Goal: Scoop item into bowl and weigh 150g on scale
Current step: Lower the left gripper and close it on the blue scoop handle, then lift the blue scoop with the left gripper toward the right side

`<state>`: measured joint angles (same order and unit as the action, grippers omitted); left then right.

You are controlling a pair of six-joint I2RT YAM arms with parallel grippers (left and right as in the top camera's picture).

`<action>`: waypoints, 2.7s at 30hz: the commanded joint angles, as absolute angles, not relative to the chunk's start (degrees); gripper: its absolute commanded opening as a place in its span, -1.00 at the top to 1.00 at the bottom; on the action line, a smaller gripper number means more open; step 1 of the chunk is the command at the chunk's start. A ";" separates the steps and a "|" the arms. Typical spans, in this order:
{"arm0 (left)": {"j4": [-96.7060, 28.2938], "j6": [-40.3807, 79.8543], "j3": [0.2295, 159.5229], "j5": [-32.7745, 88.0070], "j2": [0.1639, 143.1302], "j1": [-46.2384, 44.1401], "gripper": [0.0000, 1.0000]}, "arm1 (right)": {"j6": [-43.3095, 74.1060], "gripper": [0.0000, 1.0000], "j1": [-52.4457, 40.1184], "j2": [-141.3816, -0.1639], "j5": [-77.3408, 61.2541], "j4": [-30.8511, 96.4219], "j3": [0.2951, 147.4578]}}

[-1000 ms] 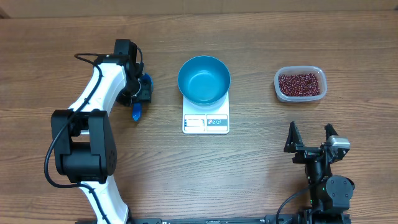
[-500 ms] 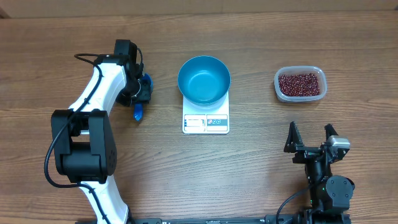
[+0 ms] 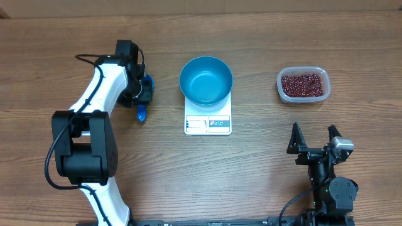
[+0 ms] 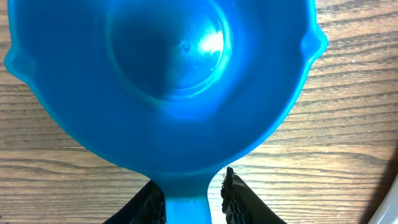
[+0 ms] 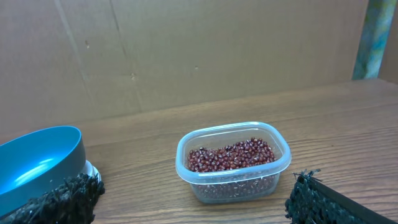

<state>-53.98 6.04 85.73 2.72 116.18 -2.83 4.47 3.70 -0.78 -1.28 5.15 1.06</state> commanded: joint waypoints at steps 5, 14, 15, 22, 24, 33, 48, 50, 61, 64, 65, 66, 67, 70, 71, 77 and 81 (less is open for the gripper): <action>-53.95 6.26 85.25 2.37 116.90 -3.03 0.46 | 4.23 -1.00 3.88 -0.16 -1.41 4.80 0.45; -53.98 6.28 85.27 2.44 116.90 -3.03 0.60 | 4.23 -1.00 3.88 -0.16 -1.41 4.80 0.45; -53.98 6.28 85.27 2.57 116.90 -3.03 0.62 | 4.23 -1.00 3.88 -0.16 -1.41 4.80 0.45; -53.95 6.46 85.27 2.57 116.90 -3.03 0.73 | 4.23 -1.00 3.88 -0.16 -1.41 4.80 0.45; -53.93 6.46 85.27 2.57 116.90 -3.03 0.74 | 4.23 -1.00 3.88 -0.16 -1.41 4.80 0.45; -54.17 6.44 86.48 2.55 116.46 -3.03 0.91 | 4.23 -1.00 3.88 -0.16 -1.41 4.80 0.45; -63.72 6.44 100.64 2.55 113.82 -3.03 0.91 | 4.23 -1.00 3.88 -0.16 -1.41 4.82 0.45; -65.67 6.46 102.69 2.55 113.80 -3.03 0.92 | 4.23 -1.00 3.88 -0.16 -1.41 4.80 0.45; -74.13 10.15 115.87 3.92 113.65 -3.05 0.91 | 4.23 -1.00 3.88 -0.16 -1.41 4.80 0.45; -75.90 11.94 120.11 7.25 113.65 -3.05 0.92 | 4.23 -1.00 3.88 -0.16 -1.41 4.80 0.45; -76.27 12.56 121.36 8.34 113.65 -3.05 0.92 | 4.23 -1.00 3.88 -0.16 -1.41 4.80 0.45; -76.79 13.32 122.74 9.56 113.65 -3.05 0.91 | 4.23 -1.00 3.88 -0.16 -1.41 4.80 0.45; -77.25 14.24 123.87 10.50 113.65 -3.09 0.91 | 4.23 -1.00 3.88 -0.16 -1.41 4.80 0.45; -77.97 17.52 126.30 11.84 113.65 -3.70 0.91 | 4.23 -1.00 3.88 -0.16 -1.41 4.80 0.45; -78.00 18.65 126.85 11.94 113.65 -4.12 0.92 | 4.23 -1.00 3.88 -0.16 -1.41 4.80 0.45; -77.89 23.99 127.46 11.90 113.65 -9.10 0.92 | 4.23 -1.00 3.88 -0.16 -1.41 4.80 0.45; -77.01 26.33 127.46 11.86 113.65 -12.43 0.92 | 4.23 -1.00 3.88 -0.16 -1.41 4.80 0.45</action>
<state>-77.69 22.24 126.06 10.81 115.50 -9.61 4.47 3.70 -0.78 -1.26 5.17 1.06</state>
